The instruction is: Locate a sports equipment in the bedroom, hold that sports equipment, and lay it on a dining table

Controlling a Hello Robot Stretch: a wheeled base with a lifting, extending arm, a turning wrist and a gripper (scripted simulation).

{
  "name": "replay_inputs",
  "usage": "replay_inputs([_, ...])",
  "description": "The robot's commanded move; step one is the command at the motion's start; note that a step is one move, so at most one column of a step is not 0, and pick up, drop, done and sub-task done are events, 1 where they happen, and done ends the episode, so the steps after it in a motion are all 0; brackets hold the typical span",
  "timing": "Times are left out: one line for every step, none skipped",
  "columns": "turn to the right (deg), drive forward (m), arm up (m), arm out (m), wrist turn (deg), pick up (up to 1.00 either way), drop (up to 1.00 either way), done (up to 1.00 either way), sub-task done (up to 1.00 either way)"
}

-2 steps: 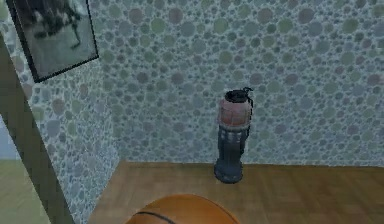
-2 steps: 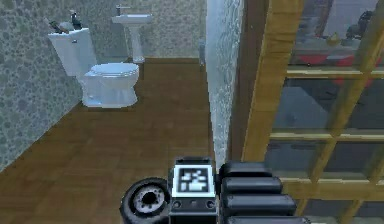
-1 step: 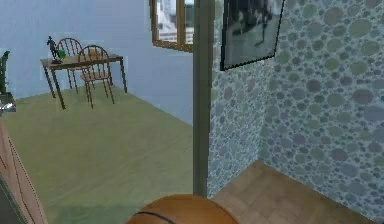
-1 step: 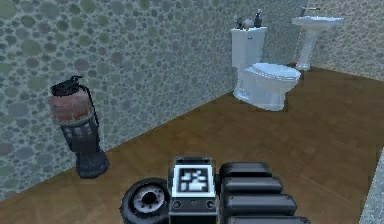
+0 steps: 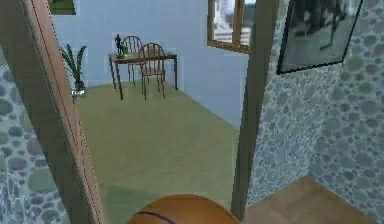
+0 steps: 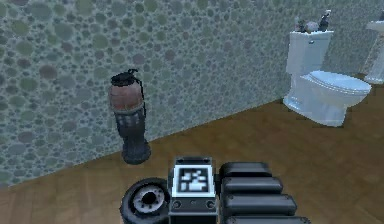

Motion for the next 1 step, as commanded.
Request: replay_inputs([-3.0,0.00,0.00,0.00,0.0,0.00,0.00,0.00,0.00])
